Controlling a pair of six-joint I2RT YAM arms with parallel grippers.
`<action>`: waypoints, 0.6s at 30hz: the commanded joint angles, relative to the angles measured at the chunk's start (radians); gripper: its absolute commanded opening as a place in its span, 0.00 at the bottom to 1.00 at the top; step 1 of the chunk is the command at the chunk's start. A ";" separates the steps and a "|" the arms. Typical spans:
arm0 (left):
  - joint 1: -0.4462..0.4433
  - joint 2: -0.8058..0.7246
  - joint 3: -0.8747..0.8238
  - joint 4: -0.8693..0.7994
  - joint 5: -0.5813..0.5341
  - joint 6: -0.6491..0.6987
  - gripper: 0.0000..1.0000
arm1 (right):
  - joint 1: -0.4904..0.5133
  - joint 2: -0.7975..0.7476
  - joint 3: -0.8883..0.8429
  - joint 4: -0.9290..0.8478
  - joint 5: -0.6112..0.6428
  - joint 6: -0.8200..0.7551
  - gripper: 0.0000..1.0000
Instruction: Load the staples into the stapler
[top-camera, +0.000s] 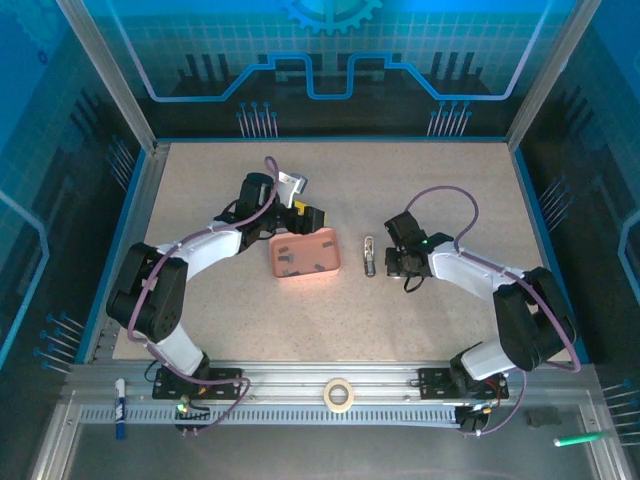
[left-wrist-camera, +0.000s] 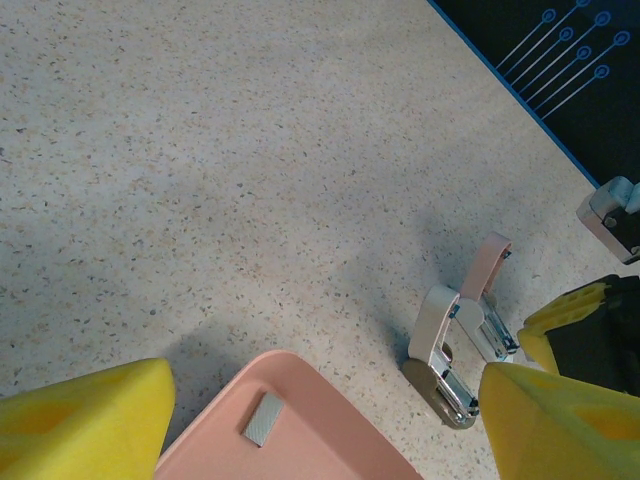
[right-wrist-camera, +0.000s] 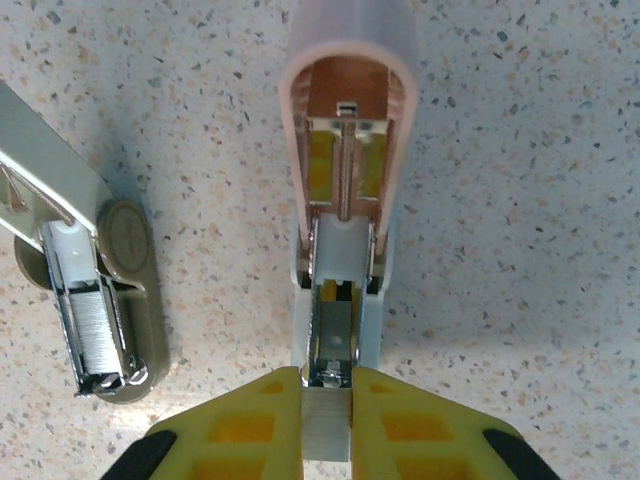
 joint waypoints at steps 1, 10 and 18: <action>-0.003 0.003 -0.008 0.007 0.020 0.006 0.81 | 0.000 0.024 0.021 0.030 0.018 0.024 0.17; -0.003 0.013 -0.005 0.005 0.022 0.005 0.81 | -0.014 0.031 0.019 0.041 0.036 0.029 0.17; -0.003 0.013 -0.004 0.004 0.021 0.008 0.81 | -0.017 0.016 0.002 0.065 0.056 0.040 0.17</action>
